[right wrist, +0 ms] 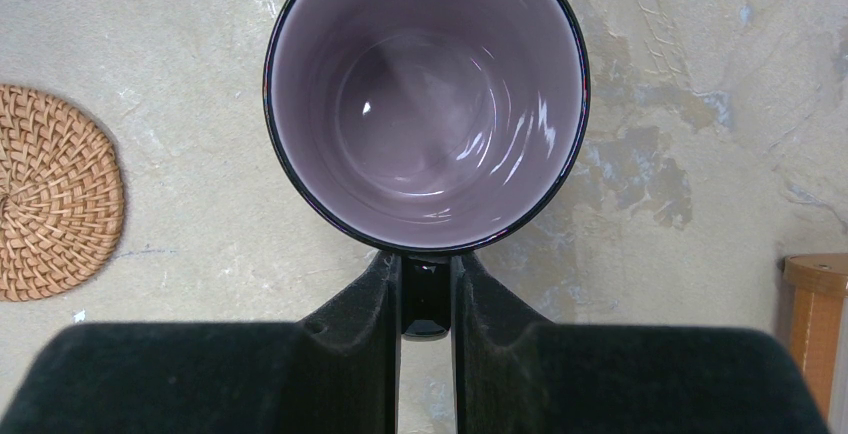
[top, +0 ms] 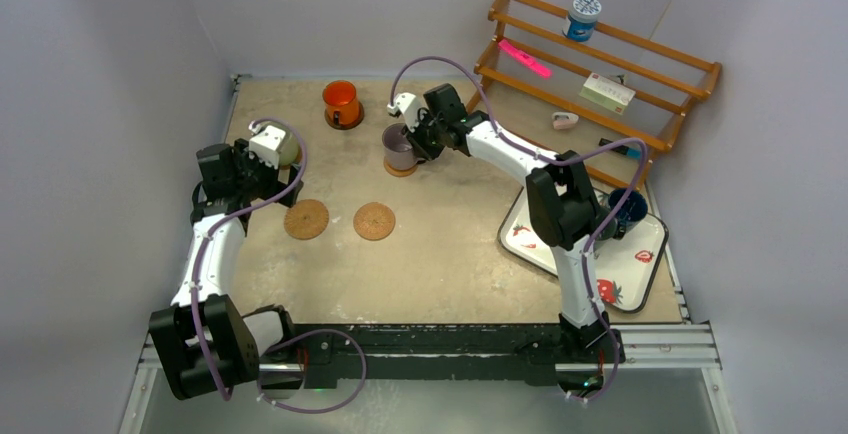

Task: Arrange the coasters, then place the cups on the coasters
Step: Place the cup on the coaster.

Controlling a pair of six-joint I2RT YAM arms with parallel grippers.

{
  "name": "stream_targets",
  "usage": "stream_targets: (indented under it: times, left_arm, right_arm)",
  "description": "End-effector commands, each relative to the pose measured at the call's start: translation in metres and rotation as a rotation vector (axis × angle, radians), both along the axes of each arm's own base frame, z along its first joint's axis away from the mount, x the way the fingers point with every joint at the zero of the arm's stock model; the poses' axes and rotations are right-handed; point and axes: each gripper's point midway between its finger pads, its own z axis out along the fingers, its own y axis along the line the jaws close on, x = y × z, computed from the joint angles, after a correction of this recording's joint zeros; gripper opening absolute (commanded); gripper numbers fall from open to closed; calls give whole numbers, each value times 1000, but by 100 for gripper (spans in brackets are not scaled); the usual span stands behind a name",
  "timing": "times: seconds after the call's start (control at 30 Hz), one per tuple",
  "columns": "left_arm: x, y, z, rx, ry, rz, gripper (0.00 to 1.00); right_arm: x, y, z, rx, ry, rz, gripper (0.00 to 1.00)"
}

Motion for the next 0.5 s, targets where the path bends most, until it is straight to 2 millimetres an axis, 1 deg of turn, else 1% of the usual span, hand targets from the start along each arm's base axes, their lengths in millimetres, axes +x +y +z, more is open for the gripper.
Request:
stream_targets:
  times: [0.0, 0.47]
  left_arm:
    - [2, -2, 10, -2, -44, -19, 100]
    - [2, -1, 11, -1, -45, -18, 100]
  right_arm:
    - [4, 15, 33, 69, -79, 41, 0]
    - [-1, 18, 33, 68, -79, 64, 0]
